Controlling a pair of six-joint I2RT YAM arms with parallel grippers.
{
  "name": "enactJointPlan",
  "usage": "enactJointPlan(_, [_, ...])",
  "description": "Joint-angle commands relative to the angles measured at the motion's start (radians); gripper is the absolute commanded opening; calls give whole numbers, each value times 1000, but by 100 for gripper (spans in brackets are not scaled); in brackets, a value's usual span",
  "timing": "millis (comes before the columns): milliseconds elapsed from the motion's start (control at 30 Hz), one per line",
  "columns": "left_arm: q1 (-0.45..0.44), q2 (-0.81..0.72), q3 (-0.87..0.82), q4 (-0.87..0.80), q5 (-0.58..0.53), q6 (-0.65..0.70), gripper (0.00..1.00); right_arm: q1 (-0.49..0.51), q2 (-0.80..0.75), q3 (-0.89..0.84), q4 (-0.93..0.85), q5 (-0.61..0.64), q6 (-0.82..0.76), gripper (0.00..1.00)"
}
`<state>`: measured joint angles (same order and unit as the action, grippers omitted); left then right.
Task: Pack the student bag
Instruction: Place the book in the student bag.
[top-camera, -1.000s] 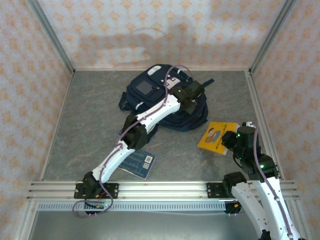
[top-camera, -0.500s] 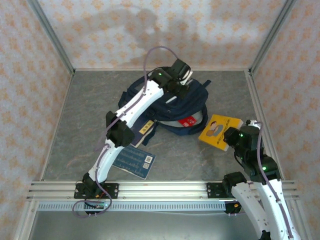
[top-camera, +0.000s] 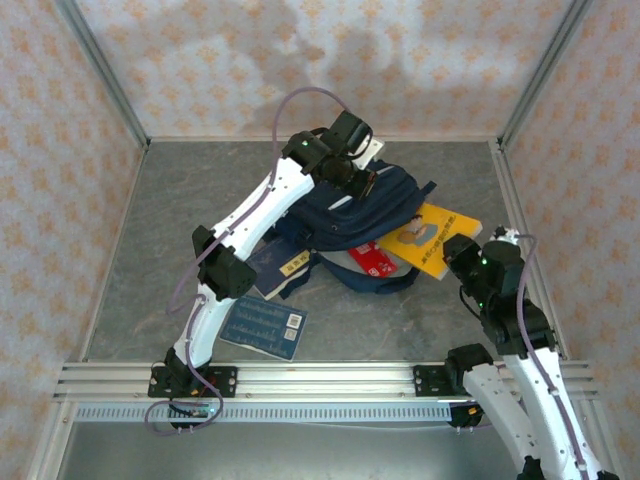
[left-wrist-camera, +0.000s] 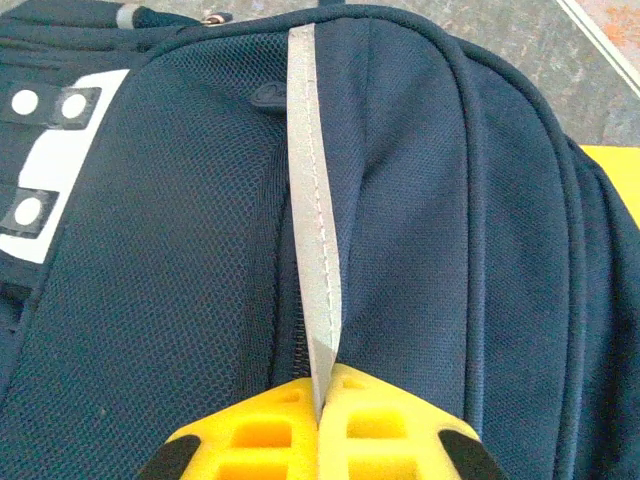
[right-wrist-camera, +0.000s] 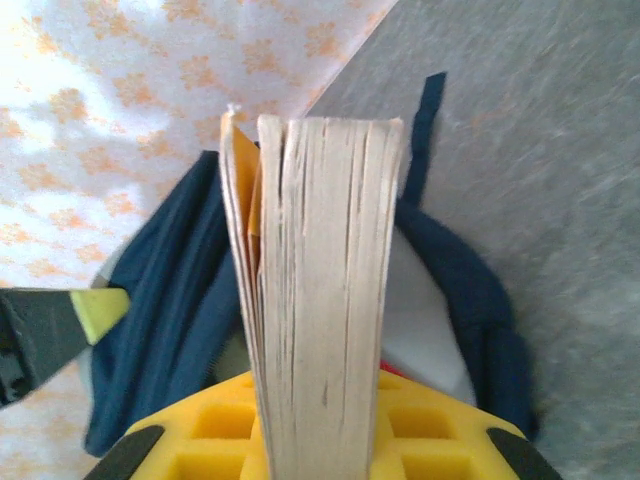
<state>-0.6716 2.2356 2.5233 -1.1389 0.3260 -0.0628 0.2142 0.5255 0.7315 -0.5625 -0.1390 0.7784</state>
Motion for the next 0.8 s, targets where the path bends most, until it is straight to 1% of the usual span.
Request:
enactJointPlan(0, [-12,-25,14,-7,97,-24,8,-1,25,-26,264,-49,147,0])
enactJointPlan(33, [-18,-21,14,-24,93,-26,22,-1,28,-35,299,-48,168,0])
enactJointPlan(67, [-25,-21,14,-42,85,-23,33,-1,28,-44,326,-45,190,0])
enactJointPlan(100, [-34,-26,12,-55,67,-18,40,-1,27,-51,350,-47,206,0])
enactJointPlan(167, [-62,-49,-10,-68,20,2,51,-2,28,-65,410,-62,233,0])
enactJointPlan(267, [-108,-82,-50,-70,-49,32,61,-1,28,-78,457,-81,251,0])
enactJointPlan(367, [-132,-86,-70,-60,-70,34,66,-1,30,-87,477,-93,260,0])
enactJointPlan(600, [-185,-13,-71,-27,-69,24,67,-1,25,-98,487,-111,278,0])
enactJointPlan(667, [-187,9,-68,-14,-90,17,65,-1,24,-99,490,-117,281,0])
enactJointPlan(767, [-186,45,-44,-12,-133,17,59,-1,22,-99,493,-126,285,0])
